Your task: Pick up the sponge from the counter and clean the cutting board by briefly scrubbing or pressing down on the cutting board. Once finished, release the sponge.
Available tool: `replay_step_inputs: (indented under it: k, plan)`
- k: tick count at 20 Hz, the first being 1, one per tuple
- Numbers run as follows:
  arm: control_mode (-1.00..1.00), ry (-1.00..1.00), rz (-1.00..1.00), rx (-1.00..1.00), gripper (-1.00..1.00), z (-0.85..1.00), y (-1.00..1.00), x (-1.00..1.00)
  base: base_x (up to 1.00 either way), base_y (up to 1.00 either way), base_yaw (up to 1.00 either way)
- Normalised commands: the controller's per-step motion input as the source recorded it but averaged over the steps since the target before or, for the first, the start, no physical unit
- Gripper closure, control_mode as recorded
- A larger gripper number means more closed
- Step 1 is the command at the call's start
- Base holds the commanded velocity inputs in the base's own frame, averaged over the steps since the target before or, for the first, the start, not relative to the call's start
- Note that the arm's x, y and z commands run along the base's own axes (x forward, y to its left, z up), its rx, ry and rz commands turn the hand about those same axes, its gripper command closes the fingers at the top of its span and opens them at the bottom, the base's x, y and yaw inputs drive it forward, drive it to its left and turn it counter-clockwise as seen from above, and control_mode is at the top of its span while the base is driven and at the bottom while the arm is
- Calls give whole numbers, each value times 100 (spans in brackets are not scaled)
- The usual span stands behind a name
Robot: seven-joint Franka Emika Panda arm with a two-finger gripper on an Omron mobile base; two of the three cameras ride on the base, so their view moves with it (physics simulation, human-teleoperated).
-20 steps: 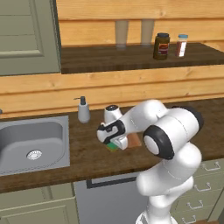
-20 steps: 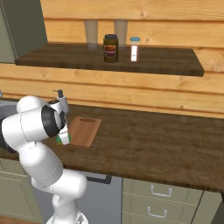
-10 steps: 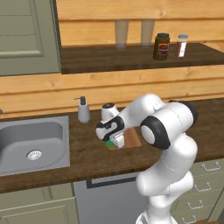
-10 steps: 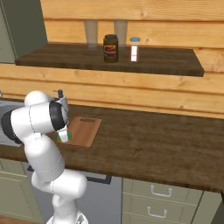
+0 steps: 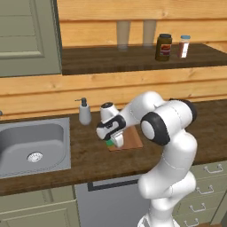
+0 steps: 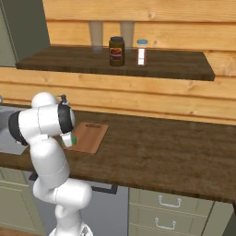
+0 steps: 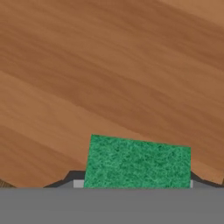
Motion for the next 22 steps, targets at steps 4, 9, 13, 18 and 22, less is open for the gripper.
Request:
replay_step_inputs:
  k: [4, 9, 13, 18, 22]
  plan:
    - [-100, 0, 0, 0, 100, -1, -13, 40, 0, 0, 0]
    - [-100, 0, 0, 0, 100, -26, -16, 40, 0, 0, 0]
    - [-100, 0, 0, 0, 100, -35, -24, 48, 0, 0, 0]
    - [-100, 0, 0, 1, 100, -24, -28, 52, 0, 0, 0]
    - [-100, 0, 0, 0, 100, -31, -22, 55, 0, 0, 0]
